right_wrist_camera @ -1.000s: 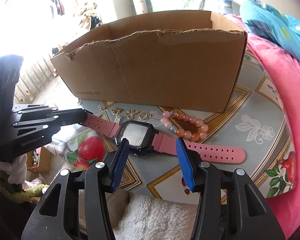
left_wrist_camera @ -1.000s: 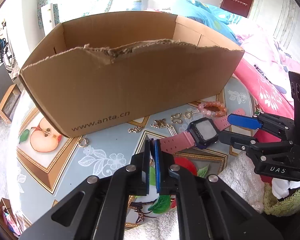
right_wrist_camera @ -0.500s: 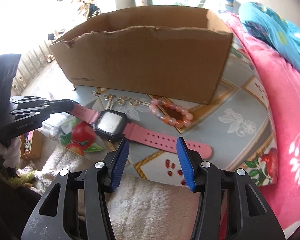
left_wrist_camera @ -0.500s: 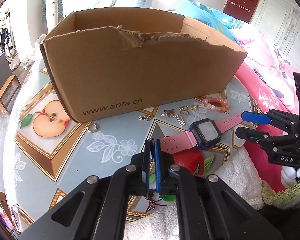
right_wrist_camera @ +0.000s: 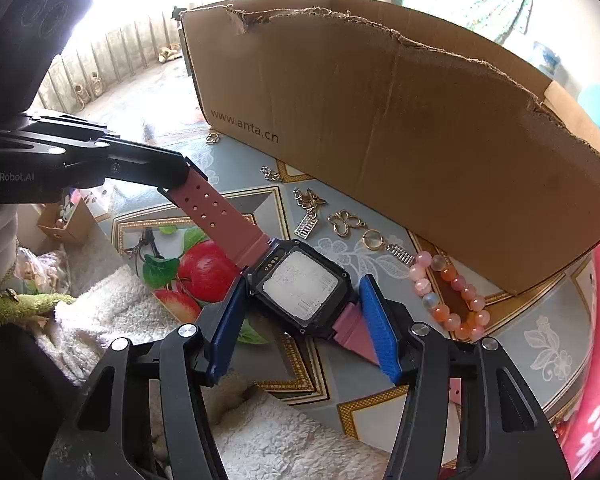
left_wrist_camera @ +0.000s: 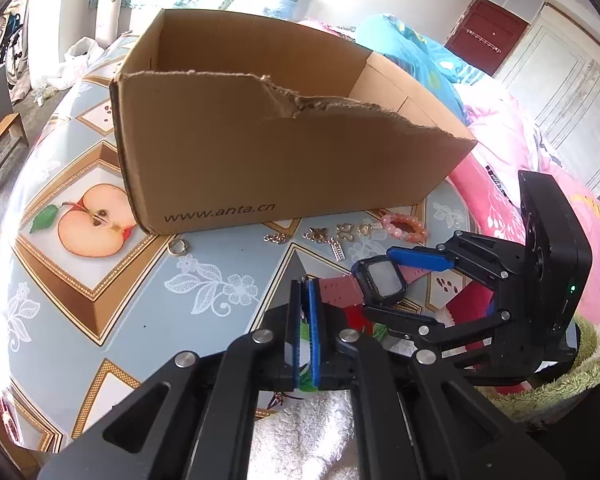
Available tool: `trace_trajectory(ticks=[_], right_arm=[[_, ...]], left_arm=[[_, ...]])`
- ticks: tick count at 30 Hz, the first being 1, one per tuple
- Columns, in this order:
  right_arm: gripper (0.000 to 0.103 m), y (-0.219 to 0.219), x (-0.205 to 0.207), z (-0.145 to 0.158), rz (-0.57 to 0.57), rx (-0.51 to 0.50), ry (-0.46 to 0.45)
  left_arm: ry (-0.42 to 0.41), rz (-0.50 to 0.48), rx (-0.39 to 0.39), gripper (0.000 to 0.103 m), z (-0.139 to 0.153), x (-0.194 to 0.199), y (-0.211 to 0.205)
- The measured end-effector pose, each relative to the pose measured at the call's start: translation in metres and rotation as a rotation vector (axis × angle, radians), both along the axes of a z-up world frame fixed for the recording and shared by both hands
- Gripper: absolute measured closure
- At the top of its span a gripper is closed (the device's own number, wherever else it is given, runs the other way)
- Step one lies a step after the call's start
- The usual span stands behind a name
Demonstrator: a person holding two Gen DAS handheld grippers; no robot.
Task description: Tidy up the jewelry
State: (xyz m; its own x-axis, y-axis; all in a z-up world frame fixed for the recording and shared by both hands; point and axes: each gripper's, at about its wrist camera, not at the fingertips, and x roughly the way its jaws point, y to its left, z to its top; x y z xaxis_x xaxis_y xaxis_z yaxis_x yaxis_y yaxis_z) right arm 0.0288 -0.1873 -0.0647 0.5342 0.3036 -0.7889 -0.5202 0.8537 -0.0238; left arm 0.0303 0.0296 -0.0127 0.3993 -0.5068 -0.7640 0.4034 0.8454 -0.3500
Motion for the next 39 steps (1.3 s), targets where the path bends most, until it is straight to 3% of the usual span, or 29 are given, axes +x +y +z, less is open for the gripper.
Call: trace_trajectory(ticks=[2,3,6,10,13,17,25,26,30,35,39], right_arm=[[0.051,-0.002,0.000,0.000,0.013,0.006,0.017],[0.051,-0.003,0.001,0.000,0.017,0.012,0.027],[0.051,-0.007,0.006,0.002,0.034,0.042,0.071],[0.051,-0.016,0.017,0.004,0.051,0.103,0.158],[0.051,-0.025,0.031,0.005,0.042,0.178,0.257],[0.051,-0.029,0.042,0.006,0.063,0.210,0.344],[0.051,-0.026,0.055,0.004,0.099,0.228,0.446],[0.051,-0.026,0.056,0.004,0.100,0.231,0.451],[0.051,-0.036,0.053,0.005,0.091,0.265,0.464],[0.050,-0.051,0.045,0.011,0.064,0.282,0.413],[0.050,-0.069,0.030,0.018,0.024,0.285,0.345]], left_arm=[[-0.001,0.008,0.029,0.096,0.001,-0.002,0.000],[-0.012,0.016,0.050,0.089,0.003,-0.002,0.001],[-0.110,0.037,0.107,0.078,0.015,-0.010,0.001],[-0.214,-0.072,0.207,0.067,0.022,-0.025,-0.019],[-0.256,-0.158,0.286,0.052,0.015,-0.037,-0.038],[-0.356,-0.242,0.381,0.051,0.008,-0.052,-0.058],[-0.501,-0.360,0.589,0.051,-0.018,-0.059,-0.089],[-0.506,-0.369,0.595,0.056,-0.020,-0.058,-0.091],[-0.464,-0.380,0.612,0.095,-0.026,-0.046,-0.096],[-0.372,-0.367,0.519,0.097,-0.019,-0.032,-0.087],[-0.340,-0.361,0.496,0.098,-0.016,-0.023,-0.085]])
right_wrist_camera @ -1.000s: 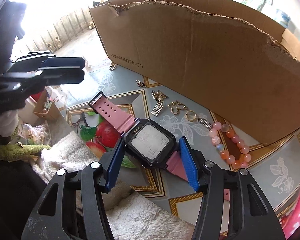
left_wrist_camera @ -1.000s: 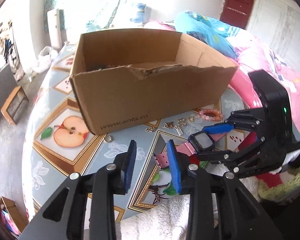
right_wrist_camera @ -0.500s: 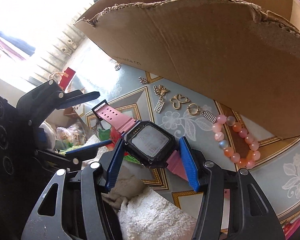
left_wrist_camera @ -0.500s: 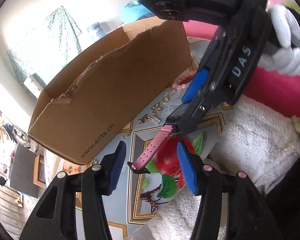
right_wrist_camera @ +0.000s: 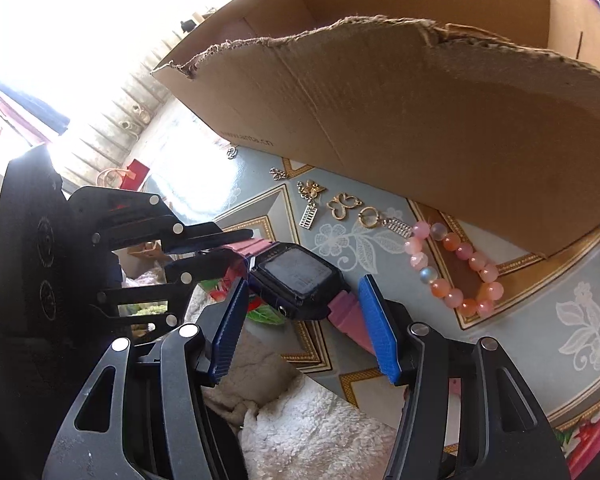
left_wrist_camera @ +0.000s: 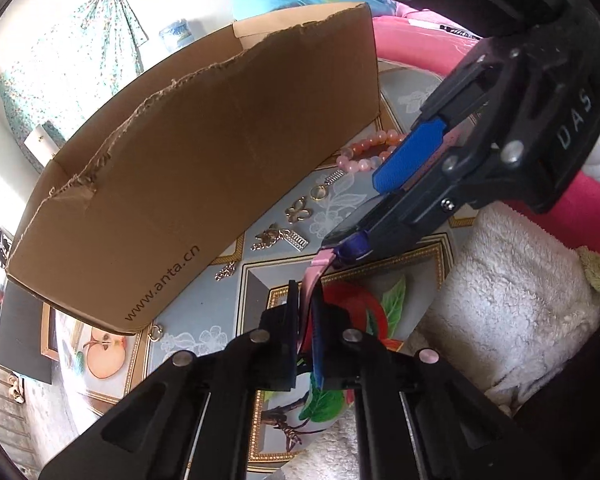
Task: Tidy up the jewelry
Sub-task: 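Lift the watch with both grippers and carry it over the box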
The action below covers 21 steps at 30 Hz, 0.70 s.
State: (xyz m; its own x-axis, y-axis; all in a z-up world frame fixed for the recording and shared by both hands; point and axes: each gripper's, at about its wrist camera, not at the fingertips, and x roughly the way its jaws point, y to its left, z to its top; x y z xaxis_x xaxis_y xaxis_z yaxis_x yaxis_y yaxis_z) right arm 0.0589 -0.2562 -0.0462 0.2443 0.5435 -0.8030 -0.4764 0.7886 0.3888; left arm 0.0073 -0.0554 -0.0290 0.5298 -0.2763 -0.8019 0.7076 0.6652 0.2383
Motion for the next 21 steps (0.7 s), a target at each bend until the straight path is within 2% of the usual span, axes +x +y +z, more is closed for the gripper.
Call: trace_trajectory(ticks=[5,10,11,18,21], right_arm=[[0.052,-0.016,-0.021,0.001,-0.071,-0.070,-0.080],[0.078,-0.018,-0.041,-0.002,-0.150,-0.240,-0.194],[0.080,-0.018,-0.045,-0.003,-0.167,-0.275,-0.213],[0.088,-0.004,-0.076,-0.007,-0.293,-0.398,-0.315],[0.091,0.000,-0.086,-0.009,-0.339,-0.422,-0.345]], left_arm=[[0.029,0.009,-0.011,0.099,0.002,0.012,0.003],[0.027,0.011,-0.006,0.099,0.003,0.018,0.003],[0.028,0.013,-0.008,0.099,0.002,0.019,0.004],[0.031,0.016,-0.021,0.099,-0.006,0.011,0.003],[0.026,0.020,-0.022,0.099,-0.007,0.012,0.003]])
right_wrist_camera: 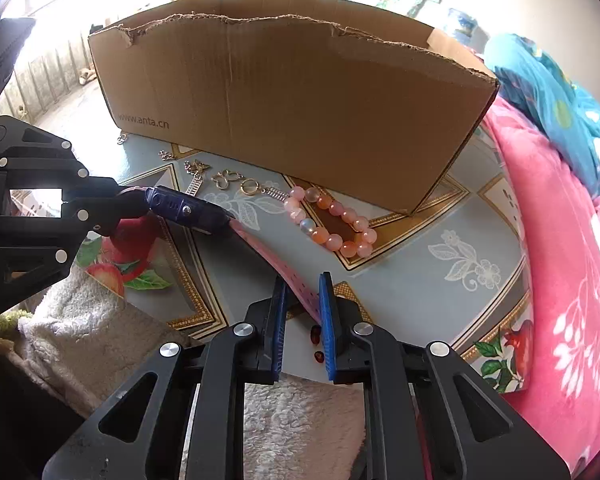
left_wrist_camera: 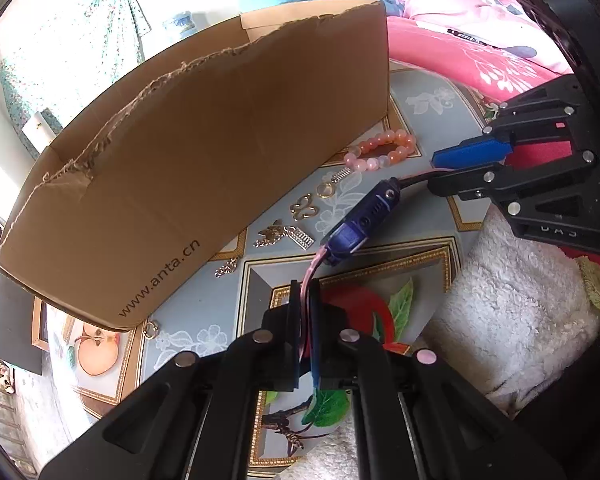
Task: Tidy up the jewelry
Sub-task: 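Lift the watch with both grippers and carry it over the box, then lower the watch into the box and open both grippers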
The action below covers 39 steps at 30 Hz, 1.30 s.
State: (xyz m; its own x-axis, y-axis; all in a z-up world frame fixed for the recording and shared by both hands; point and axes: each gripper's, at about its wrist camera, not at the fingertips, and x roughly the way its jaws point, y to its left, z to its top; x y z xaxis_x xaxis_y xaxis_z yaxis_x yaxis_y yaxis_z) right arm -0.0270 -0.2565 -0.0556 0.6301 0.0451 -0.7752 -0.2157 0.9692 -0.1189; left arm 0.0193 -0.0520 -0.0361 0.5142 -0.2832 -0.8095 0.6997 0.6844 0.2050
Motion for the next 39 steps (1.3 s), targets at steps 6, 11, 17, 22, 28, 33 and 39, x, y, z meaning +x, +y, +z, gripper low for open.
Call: trace_trajectory(ticks=[6,11,17,22,28,33,39], right_arm=[[0.101,0.014,-0.020,0.003,-0.049,-0.013,-0.072],[0.102,0.007,-0.039,0.032,-0.065,0.006,-0.127],[0.102,0.002,-0.060,0.108,-0.059,-0.017,-0.289],[0.102,-0.006,-0.023,0.165,0.023,0.009,-0.343],[0.102,-0.011,0.094,0.157,0.157,0.132,0.029],[0.099,0.007,0.165,0.114,0.169,0.102,0.293],[0.085,0.011,0.200,0.092,0.143,-0.052,0.275]], left_arm=[[-0.050,-0.006,0.006,0.100,0.004,-0.010,-0.007],[-0.044,-0.002,-0.062,0.100,0.034,-0.016,-0.006],[-0.107,-0.040,-0.201,0.100,0.120,-0.006,0.000],[-0.094,-0.010,-0.275,0.100,0.163,0.035,0.008],[0.167,0.152,-0.285,0.100,0.154,0.136,0.017],[0.429,0.259,-0.222,0.097,0.100,0.204,0.018],[0.467,0.311,-0.096,0.076,0.061,0.233,0.013]])
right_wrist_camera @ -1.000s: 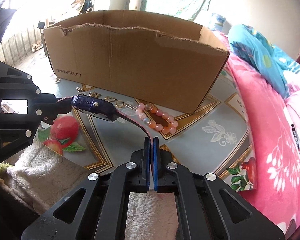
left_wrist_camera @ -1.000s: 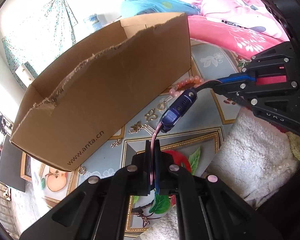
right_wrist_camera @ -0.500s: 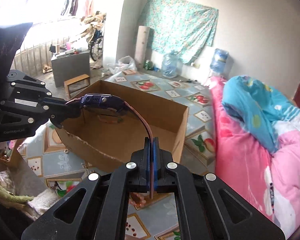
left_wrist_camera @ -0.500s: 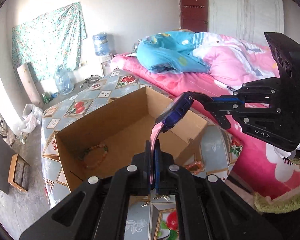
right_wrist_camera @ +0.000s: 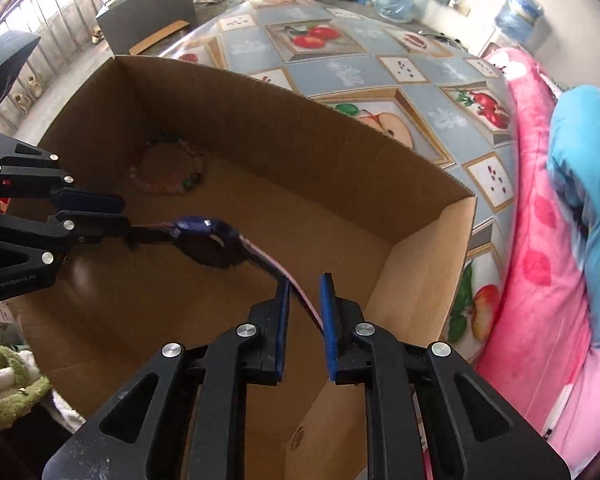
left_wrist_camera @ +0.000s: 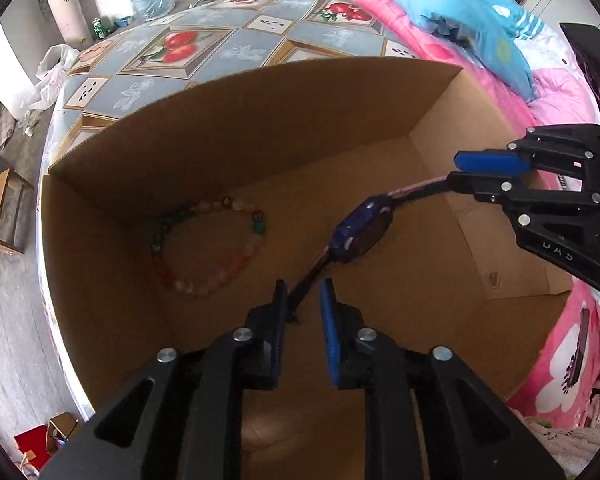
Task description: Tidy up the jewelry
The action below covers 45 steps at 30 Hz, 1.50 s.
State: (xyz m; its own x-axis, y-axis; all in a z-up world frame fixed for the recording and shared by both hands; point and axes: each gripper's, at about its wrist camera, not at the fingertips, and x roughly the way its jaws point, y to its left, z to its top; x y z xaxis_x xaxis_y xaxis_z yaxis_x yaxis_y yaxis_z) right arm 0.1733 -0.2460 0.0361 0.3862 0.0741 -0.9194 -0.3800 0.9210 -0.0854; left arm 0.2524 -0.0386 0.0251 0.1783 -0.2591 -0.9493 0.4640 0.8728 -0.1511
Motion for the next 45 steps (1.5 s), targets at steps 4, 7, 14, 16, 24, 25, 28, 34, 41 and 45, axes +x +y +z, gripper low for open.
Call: trace_trajectory(ticks=[4,7,14,16,24,25,28,34,41,45], right_arm=[[0.084,-0.010,0.006,0.003,-0.034,0.035,-0.033],[0.084,-0.015,-0.002,0.009,-0.044,0.054,-0.045],[0.079,-0.004,-0.003,0.012,-0.020,0.082,0.027],[0.079,0.006,-0.001,0.007,-0.003,0.082,0.075],[0.064,0.042,0.025,-0.022,0.063,-0.018,0.157],[0.059,0.048,0.027,-0.026,0.079,-0.052,0.145],[0.054,0.061,0.038,-0.037,0.120,-0.143,0.133],[0.048,0.061,0.058,-0.055,0.144,-0.175,0.181],[0.065,0.070,0.062,-0.061,0.210,-0.196,0.204],[0.073,0.081,0.053,-0.055,0.293,-0.217,0.159]], left_arm=[[-0.026,0.054,-0.044,0.070,0.006,0.001,0.015],[-0.121,0.061,-0.064,0.067,0.025,-0.012,0.023],[-0.362,0.095,-0.152,0.056,0.068,-0.068,0.057],[-0.421,0.127,-0.178,0.055,0.077,-0.085,0.069],[-0.499,0.265,-0.233,0.048,0.075,-0.140,0.132],[-0.493,0.277,-0.241,0.047,0.073,-0.144,0.138],[-0.486,0.315,-0.242,0.047,0.066,-0.155,0.156],[-0.495,0.360,-0.233,0.047,0.059,-0.160,0.175],[-0.475,0.377,-0.241,0.046,0.049,-0.149,0.176],[-0.480,0.388,-0.255,0.046,0.050,-0.140,0.175]])
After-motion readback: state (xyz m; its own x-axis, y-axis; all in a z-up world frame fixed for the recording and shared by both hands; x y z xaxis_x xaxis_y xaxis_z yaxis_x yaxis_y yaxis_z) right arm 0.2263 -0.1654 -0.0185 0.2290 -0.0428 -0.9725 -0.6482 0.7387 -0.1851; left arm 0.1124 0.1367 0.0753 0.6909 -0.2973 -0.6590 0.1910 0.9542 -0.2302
